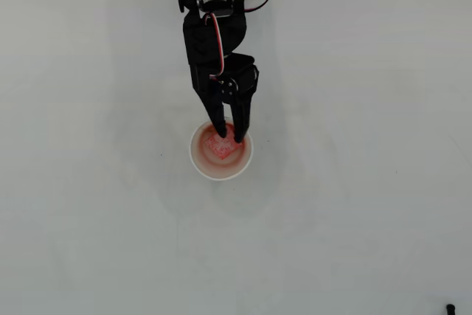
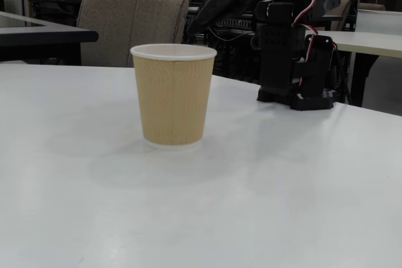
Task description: Grasp a red cube and put it in the cup.
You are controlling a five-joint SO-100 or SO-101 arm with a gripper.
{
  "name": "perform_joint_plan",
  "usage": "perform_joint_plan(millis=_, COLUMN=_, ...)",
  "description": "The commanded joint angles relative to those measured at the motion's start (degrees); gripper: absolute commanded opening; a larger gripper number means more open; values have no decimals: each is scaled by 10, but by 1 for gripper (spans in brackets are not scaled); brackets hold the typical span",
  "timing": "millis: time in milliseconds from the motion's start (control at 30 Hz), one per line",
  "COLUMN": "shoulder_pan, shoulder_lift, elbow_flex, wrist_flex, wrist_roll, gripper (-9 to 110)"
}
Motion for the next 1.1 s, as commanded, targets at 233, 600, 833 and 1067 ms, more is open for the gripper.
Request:
perform_joint_plan(millis=233, shoulder_pan=127, shoulder_lift=-8, elbow_flex=-35, wrist_flex=-35, wrist_roll=-4, gripper=7)
perform_joint_plan(millis=600, shoulder_pan=243, shoulder_lift=18, elbow_flex=4, wrist_flex=-32, wrist_roll=-3, gripper=0)
perform_joint_plan(millis=833, shoulder_pan=246, shoulder_lift=135, elbow_flex=49, wrist_flex=55, wrist_roll=153, gripper=0)
perform_joint_plan(millis=1067, shoulder_pan=105, shoulder_lift=144, elbow_flex=102, wrist_flex=168, wrist_roll=265, gripper=0)
